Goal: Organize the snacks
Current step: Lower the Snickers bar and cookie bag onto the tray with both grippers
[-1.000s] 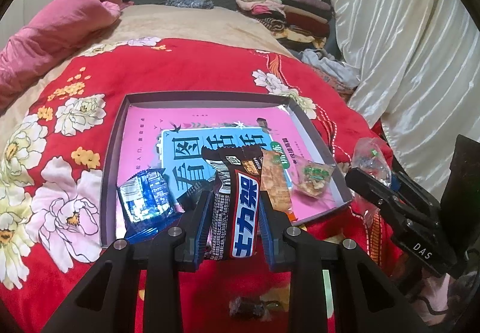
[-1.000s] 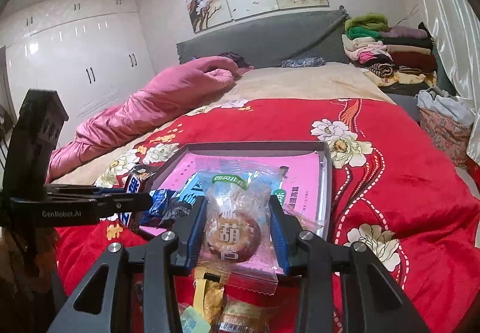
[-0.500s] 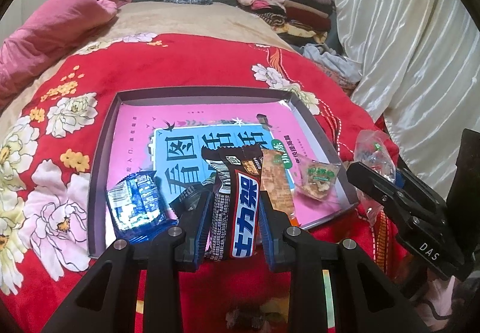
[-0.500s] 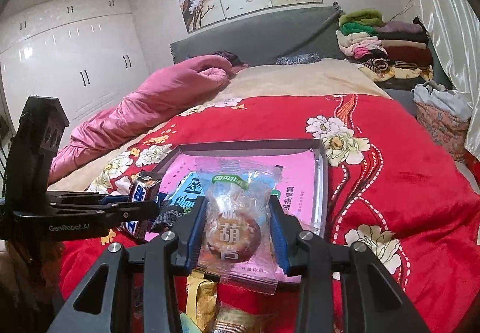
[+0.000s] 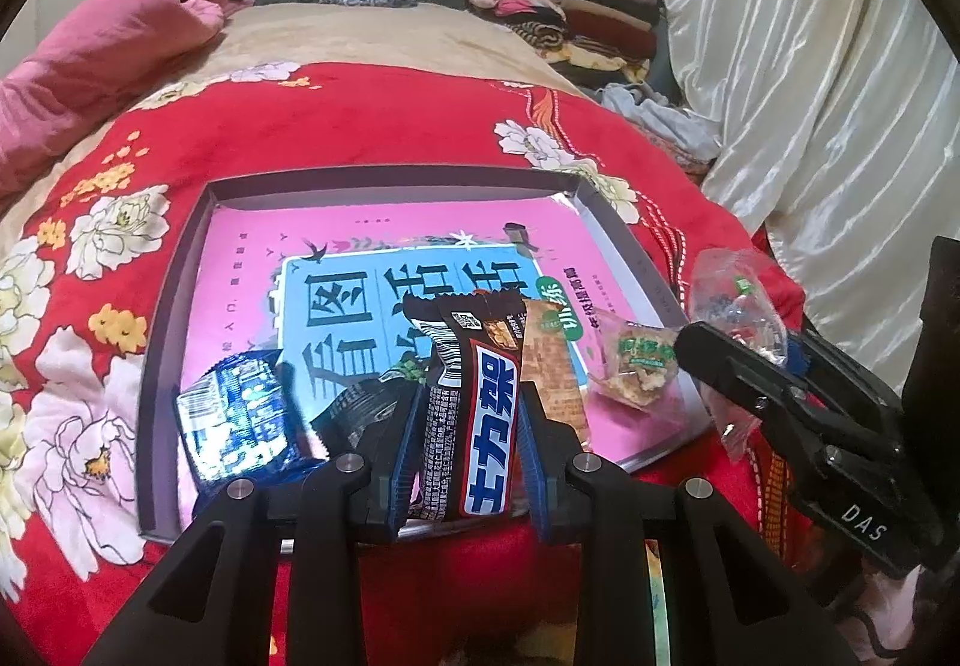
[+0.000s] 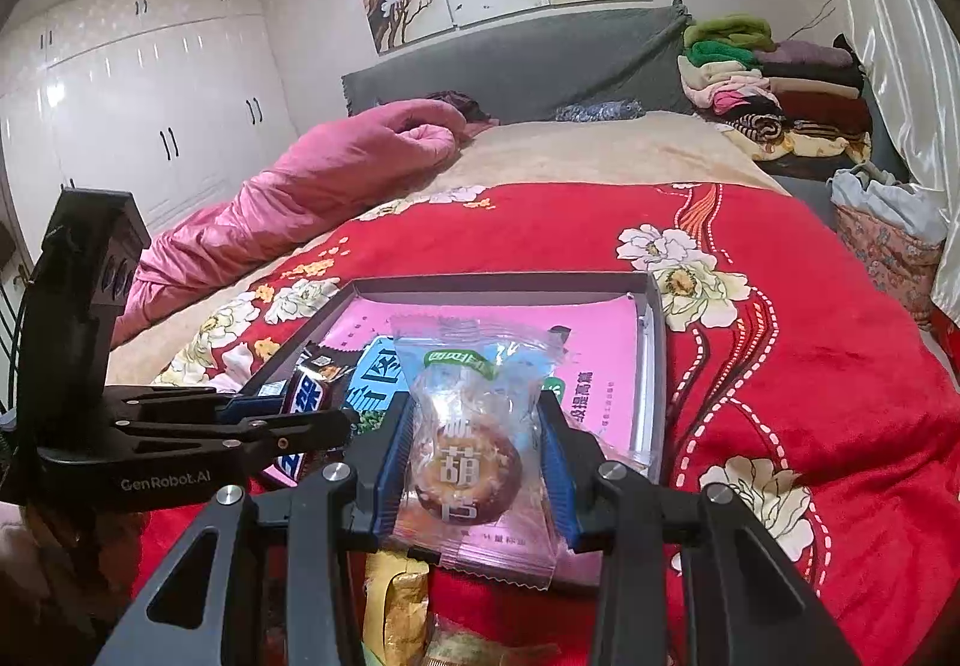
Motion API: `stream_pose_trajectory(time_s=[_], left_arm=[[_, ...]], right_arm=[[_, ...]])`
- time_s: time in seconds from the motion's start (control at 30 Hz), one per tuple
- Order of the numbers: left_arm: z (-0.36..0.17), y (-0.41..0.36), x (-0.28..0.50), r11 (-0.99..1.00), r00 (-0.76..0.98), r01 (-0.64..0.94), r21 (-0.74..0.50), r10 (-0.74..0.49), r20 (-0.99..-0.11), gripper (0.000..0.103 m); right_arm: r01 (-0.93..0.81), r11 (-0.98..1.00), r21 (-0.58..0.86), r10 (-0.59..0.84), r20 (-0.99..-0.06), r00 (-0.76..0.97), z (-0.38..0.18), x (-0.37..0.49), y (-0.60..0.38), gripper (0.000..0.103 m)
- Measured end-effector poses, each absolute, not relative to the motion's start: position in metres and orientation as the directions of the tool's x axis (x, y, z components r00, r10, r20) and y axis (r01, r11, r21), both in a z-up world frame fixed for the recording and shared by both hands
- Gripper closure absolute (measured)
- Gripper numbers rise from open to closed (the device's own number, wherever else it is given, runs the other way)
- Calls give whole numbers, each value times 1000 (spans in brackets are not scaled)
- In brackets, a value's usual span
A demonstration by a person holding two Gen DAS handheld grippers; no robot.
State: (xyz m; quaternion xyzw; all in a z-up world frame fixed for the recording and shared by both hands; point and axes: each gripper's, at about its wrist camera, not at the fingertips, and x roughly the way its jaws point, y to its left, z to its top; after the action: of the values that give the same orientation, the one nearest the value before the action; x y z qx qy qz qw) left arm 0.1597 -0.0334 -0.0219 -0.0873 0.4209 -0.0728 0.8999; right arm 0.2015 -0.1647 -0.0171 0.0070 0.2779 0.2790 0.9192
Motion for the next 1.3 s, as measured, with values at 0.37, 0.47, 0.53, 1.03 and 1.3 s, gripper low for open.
stream_pose_trajectory(time_s=[0.37,0.47,0.53,1.03,1.3], left_arm=[[-32,-39,166,975,621,66,-211,-205,-757,72],[-34,-40,167,975,614,68,-210,-207,-762,72],[-35,-41,167,976,613,69,-208,-206,-763,72],[-42,-40,170,976,599,64,-208,-204,-774,72],[-43,-40,170,976,598,61,-209,-203,-776,72]], right_arm=[[-517,841,161,515,-533,672,-25,209,-157,63],[-518,840,159,513,-544,665,-27,211,-155,63],[-522,839,157,514,-546,662,-28,210,-154,63],[-549,824,141,514,-593,619,-41,217,-141,62],[-546,827,137,506,-606,614,-44,219,-140,62]])
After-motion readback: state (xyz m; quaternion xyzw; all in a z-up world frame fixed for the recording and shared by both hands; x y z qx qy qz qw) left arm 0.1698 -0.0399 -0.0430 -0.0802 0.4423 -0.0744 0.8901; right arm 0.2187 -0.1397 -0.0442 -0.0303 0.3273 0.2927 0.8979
